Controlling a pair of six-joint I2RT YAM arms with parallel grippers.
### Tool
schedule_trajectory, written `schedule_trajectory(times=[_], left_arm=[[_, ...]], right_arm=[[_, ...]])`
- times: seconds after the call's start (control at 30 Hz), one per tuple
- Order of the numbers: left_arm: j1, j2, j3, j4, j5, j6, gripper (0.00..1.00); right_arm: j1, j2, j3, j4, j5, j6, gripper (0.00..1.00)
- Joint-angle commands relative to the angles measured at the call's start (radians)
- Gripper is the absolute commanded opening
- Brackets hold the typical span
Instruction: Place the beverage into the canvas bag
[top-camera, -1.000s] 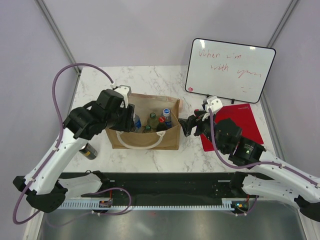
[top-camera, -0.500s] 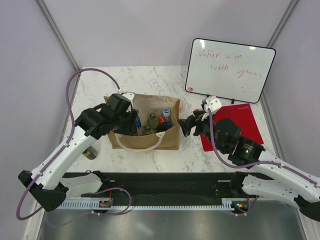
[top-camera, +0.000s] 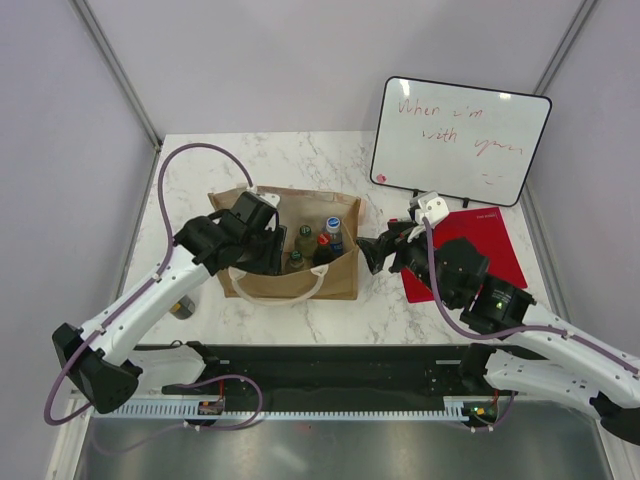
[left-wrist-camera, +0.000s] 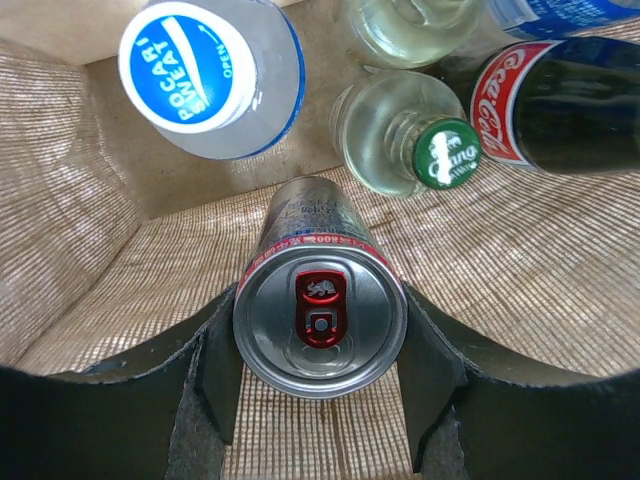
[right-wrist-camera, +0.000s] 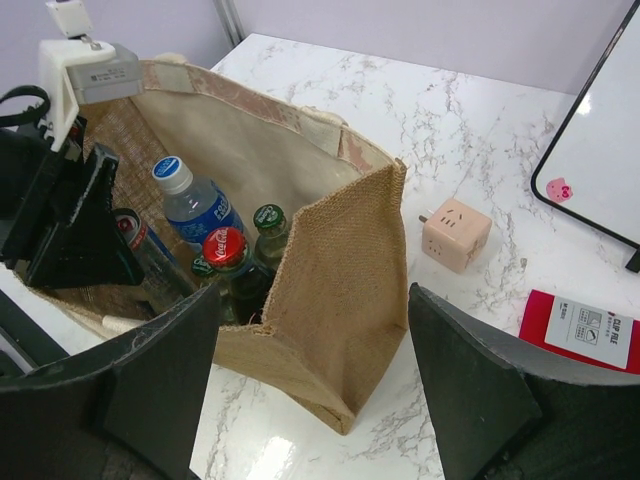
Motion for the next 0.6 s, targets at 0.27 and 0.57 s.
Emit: schedule_trajectory(times=[0.27,0.57], left_arm=[[-0.014,-0.023,-0.128,0.113,-0.011,-0.065,0.18],[-0.014,-0.003,-0.157,0.136,-0.022,-0.072,0.41]], right_arm=[[0.0,-0.012,-0.004,0.03,-0.009,0.01,0.83],[-0.001,-0.014,-0.004,0.032,-0.006,0.015,0.83]])
